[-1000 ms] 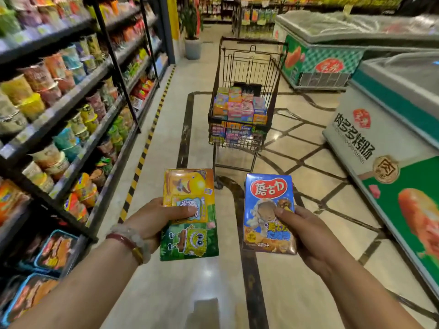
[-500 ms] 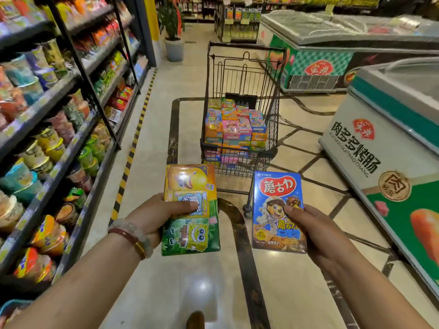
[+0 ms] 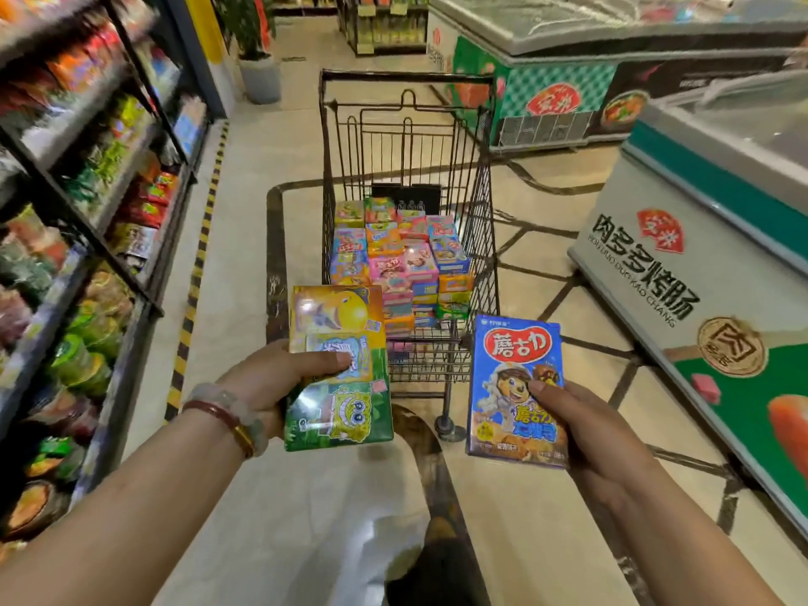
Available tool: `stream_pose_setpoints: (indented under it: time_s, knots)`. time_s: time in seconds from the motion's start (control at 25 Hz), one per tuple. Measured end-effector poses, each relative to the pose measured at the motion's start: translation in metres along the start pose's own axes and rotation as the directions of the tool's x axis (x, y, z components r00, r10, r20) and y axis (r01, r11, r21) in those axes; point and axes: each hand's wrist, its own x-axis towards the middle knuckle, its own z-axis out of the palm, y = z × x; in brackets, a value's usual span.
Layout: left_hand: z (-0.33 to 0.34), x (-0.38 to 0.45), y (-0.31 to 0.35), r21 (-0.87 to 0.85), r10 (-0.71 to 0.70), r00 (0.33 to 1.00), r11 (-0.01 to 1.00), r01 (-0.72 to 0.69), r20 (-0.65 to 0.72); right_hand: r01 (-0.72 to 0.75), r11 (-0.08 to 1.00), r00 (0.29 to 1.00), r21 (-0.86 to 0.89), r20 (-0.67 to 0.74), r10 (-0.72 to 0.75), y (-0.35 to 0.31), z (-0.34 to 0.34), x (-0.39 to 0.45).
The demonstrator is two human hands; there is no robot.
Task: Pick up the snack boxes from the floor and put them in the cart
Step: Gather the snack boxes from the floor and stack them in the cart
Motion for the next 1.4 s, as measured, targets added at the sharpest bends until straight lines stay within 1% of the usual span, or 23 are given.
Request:
stream_pose_setpoints:
  time_s: [0.24, 0.36, 0.6, 0.72, 0.8, 0.92, 0.96, 1.0, 1.04, 1.08, 1.12, 1.16, 1.2, 1.24, 1.32, 1.4]
  knots:
    - [0.031, 0.096, 0.045, -0.036, -0.015, 1.0, 0.999, 0.015, 0.003, 0.001, 1.0, 0.998, -0.002, 0.055, -0.001, -0.071, -0.008, 0.106]
    - [0.042, 0.132, 0.062, -0.068, -0.011, 1.0, 0.998, 0.01, -0.01, 0.006, 0.999, 0.999, -0.034, 0.048, -0.004, -0.097, -0.009, 0.148]
    - [0.042, 0.205, 0.099, -0.01, -0.057, 0.998, 0.998, 0.057, 0.016, -0.021, 1.0, 0.999, -0.022, 0.034, 0.022, -0.129, 0.005, 0.218]
    - [0.035, 0.245, 0.121, -0.003, -0.057, 0.998, 0.998, 0.057, 0.041, -0.028, 0.999, 1.0, 0.019, -0.004, 0.028, -0.141, 0.021, 0.254]
    - [0.029, 0.274, 0.138, -0.027, -0.085, 0.995, 0.996, 0.086, 0.051, -0.033, 0.999, 0.999, 0.027, -0.019, 0.033, -0.15, 0.035, 0.279]
    - [0.015, 0.328, 0.16, -0.032, -0.075, 0.997, 0.997, 0.076, 0.014, -0.023, 0.999, 0.999, 0.032, -0.046, 0.025, -0.16, 0.054, 0.316]
    - [0.008, 0.35, 0.162, 0.01, -0.079, 0.997, 0.997, 0.079, -0.011, -0.019, 0.999, 0.998, 0.034, -0.062, 0.021, -0.161, 0.06, 0.329]
    - [0.001, 0.374, 0.164, 0.057, -0.091, 0.995, 0.994, 0.094, -0.041, -0.017, 0.999, 0.997, 0.033, -0.077, 0.019, -0.161, 0.065, 0.344]
    - [-0.008, 0.402, 0.16, 0.063, -0.098, 0.995, 0.993, 0.1, -0.027, -0.016, 0.999, 0.995, 0.03, -0.095, 0.019, -0.16, 0.068, 0.358]
    - [-0.02, 0.439, 0.15, 0.053, -0.106, 0.993, 0.993, 0.109, -0.056, -0.018, 0.999, 0.993, 0.028, -0.114, 0.022, -0.16, 0.071, 0.372]
    - [-0.02, 0.459, 0.151, 0.063, -0.123, 0.991, 0.99, 0.126, -0.056, -0.023, 0.999, 0.99, 0.027, -0.137, 0.026, -0.158, 0.072, 0.387]
    - [-0.014, 0.467, 0.156, 0.11, -0.153, 0.986, 0.981, 0.159, -0.065, -0.036, 0.999, 0.987, 0.027, -0.157, 0.04, -0.157, 0.073, 0.402]
    - [-0.007, 0.478, 0.162, 0.107, -0.156, 0.986, 0.981, 0.162, -0.067, -0.049, 0.999, 0.982, 0.023, -0.182, 0.052, -0.156, 0.073, 0.42]
    - [0.001, 0.488, 0.165, 0.106, -0.157, 0.982, 0.98, 0.168, -0.106, -0.052, 0.998, 0.978, 0.021, -0.202, 0.056, -0.155, 0.074, 0.437]
    - [0.005, 0.526, 0.159, 0.103, -0.136, 0.979, 0.983, 0.153, -0.15, -0.024, 1.0, 0.965, -0.007, -0.261, 0.022, -0.152, 0.077, 0.477]
    - [0.023, 0.548, 0.17, 0.184, -0.127, 0.978, 0.97, 0.157, -0.164, 0.005, 0.998, 0.948, -0.07, -0.316, -0.027, -0.15, 0.08, 0.521]
